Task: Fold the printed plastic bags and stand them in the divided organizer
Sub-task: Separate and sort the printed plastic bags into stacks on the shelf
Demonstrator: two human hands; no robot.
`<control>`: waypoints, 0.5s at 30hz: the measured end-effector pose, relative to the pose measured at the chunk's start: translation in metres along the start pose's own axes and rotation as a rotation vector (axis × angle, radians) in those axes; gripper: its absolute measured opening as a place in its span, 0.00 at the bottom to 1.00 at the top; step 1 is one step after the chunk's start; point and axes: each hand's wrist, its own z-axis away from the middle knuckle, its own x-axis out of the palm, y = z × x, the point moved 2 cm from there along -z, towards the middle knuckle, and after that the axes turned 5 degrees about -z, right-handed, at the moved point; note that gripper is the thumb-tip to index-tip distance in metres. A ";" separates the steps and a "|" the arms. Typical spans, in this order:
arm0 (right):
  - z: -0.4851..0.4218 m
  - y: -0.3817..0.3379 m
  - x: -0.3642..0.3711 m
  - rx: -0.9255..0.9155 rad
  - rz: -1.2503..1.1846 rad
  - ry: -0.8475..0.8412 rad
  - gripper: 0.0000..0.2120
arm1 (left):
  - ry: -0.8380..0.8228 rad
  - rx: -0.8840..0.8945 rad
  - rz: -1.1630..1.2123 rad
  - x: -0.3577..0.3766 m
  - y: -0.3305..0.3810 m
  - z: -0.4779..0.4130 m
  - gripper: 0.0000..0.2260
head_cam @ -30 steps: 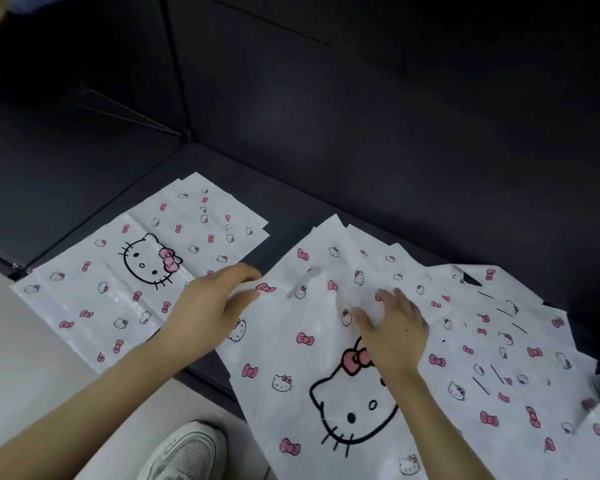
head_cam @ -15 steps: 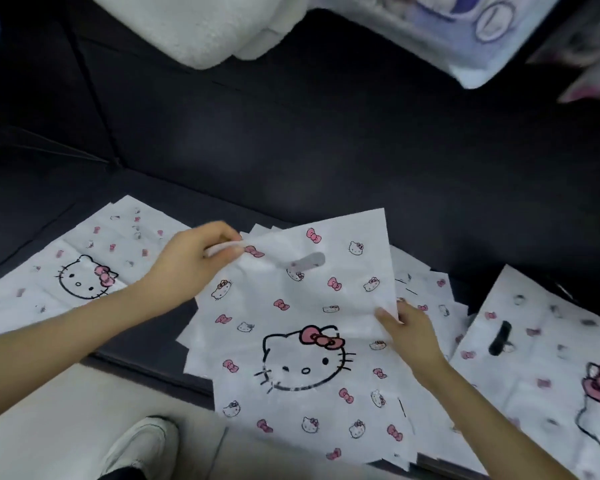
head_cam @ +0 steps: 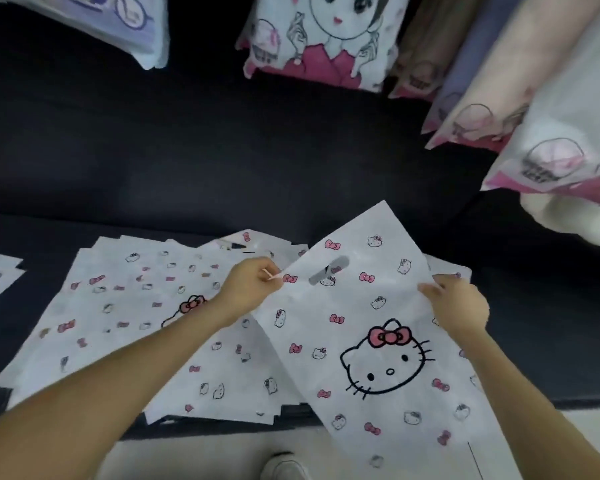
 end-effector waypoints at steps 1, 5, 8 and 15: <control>-0.013 0.000 -0.005 -0.042 0.103 0.038 0.19 | 0.019 -0.042 0.063 0.019 -0.001 -0.003 0.04; -0.072 -0.015 -0.010 -0.271 0.390 0.162 0.13 | 0.071 -0.148 0.202 0.083 -0.012 -0.022 0.11; -0.109 -0.030 0.005 -0.355 0.461 0.197 0.13 | 0.084 -0.177 0.174 0.120 -0.023 -0.038 0.09; -0.088 -0.011 0.080 -0.436 0.320 0.338 0.24 | 0.181 -0.348 0.155 0.165 -0.050 -0.054 0.03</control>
